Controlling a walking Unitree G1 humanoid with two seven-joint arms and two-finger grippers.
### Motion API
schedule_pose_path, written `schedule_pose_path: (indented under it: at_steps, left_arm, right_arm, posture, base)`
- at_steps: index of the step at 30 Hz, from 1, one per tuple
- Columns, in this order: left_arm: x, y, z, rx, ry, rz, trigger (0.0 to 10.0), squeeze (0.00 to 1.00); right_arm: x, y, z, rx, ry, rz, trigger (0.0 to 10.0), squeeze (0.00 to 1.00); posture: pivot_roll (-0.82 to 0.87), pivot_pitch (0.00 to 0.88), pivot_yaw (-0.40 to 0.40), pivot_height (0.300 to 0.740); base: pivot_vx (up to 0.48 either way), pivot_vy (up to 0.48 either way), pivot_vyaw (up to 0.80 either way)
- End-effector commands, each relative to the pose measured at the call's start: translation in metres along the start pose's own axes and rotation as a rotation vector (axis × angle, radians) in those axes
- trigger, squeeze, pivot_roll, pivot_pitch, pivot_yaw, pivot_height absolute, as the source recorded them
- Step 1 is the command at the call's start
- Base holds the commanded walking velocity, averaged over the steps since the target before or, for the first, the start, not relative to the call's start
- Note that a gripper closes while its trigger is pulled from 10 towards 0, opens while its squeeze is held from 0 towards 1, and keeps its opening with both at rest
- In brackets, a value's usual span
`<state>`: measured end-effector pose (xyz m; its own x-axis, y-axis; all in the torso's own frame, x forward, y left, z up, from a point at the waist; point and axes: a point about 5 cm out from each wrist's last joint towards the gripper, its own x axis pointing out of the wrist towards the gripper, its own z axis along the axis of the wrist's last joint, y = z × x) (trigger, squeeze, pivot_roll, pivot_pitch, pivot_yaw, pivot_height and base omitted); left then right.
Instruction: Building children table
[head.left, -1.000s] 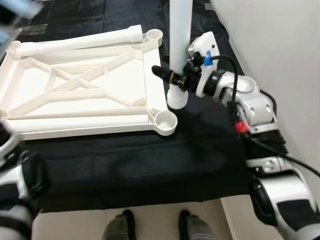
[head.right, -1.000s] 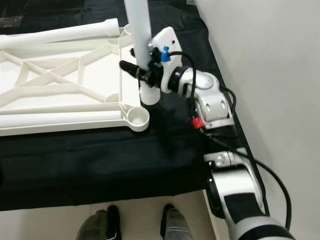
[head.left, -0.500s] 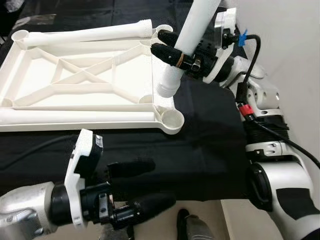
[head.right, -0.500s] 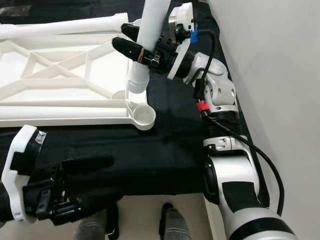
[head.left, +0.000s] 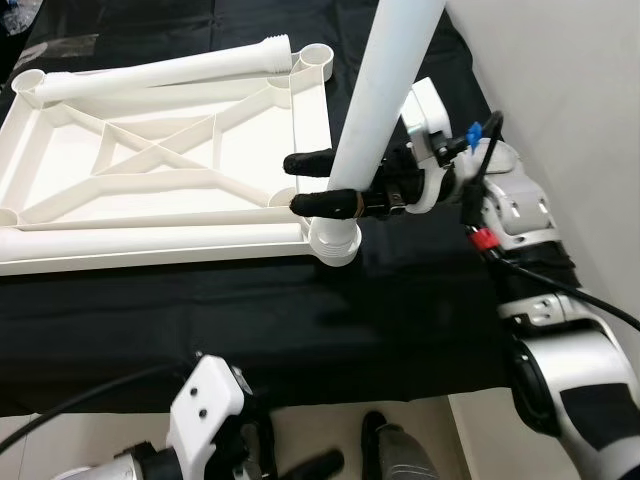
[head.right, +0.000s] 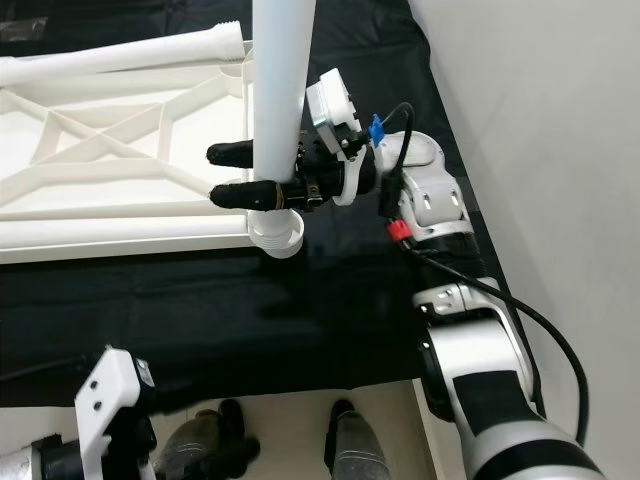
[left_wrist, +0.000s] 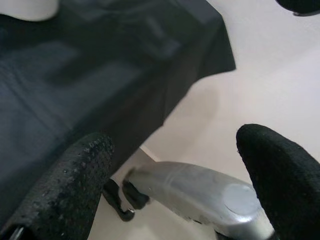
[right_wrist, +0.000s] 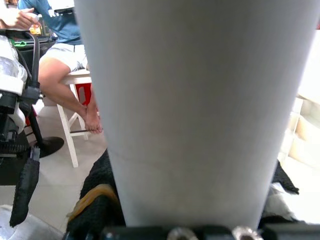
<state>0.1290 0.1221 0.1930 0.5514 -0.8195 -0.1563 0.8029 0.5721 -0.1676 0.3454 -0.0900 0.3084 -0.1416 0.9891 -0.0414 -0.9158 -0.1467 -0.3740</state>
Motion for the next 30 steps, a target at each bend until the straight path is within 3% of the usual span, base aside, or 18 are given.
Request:
schedule_pose_path:
  at_steps: [1, 7, 19, 30]
  left_arm:
    - [-0.001, 0.002, 0.003, -0.002, -0.030, 0.053, 10.0, 0.00]
    - [-0.001, 0.001, 0.001, 0.071, -0.092, 0.130, 10.0, 0.00]
    - [0.000, -0.003, -0.002, 0.087, -0.102, 0.129, 10.0, 0.00]
    - [0.002, -0.005, -0.006, 0.118, -0.121, 0.131, 10.0, 0.00]
  right_arm:
    - [0.004, -0.001, 0.001, -0.026, 0.016, 0.039, 10.0, 0.00]
    - [0.004, 0.000, -0.001, -0.017, 0.056, 0.103, 10.0, 0.00]
    - [-0.004, 0.001, -0.004, -0.001, 0.110, 0.119, 10.0, 0.00]
    - [0.010, 0.008, -0.017, 0.057, 0.127, 0.196, 10.0, 0.00]
  posture:
    - [0.10, 0.393, 0.042, 0.740]
    - [0.10, 0.402, 0.039, 0.740]
    - [0.10, 0.408, 0.036, 0.740]
    - [0.10, 0.418, 0.036, 0.740]
  base:
    - [0.000, 0.000, 0.00]
    - [0.000, 0.000, 0.00]
    - [0.000, 0.000, 0.00]
    - [0.000, 0.000, 0.00]
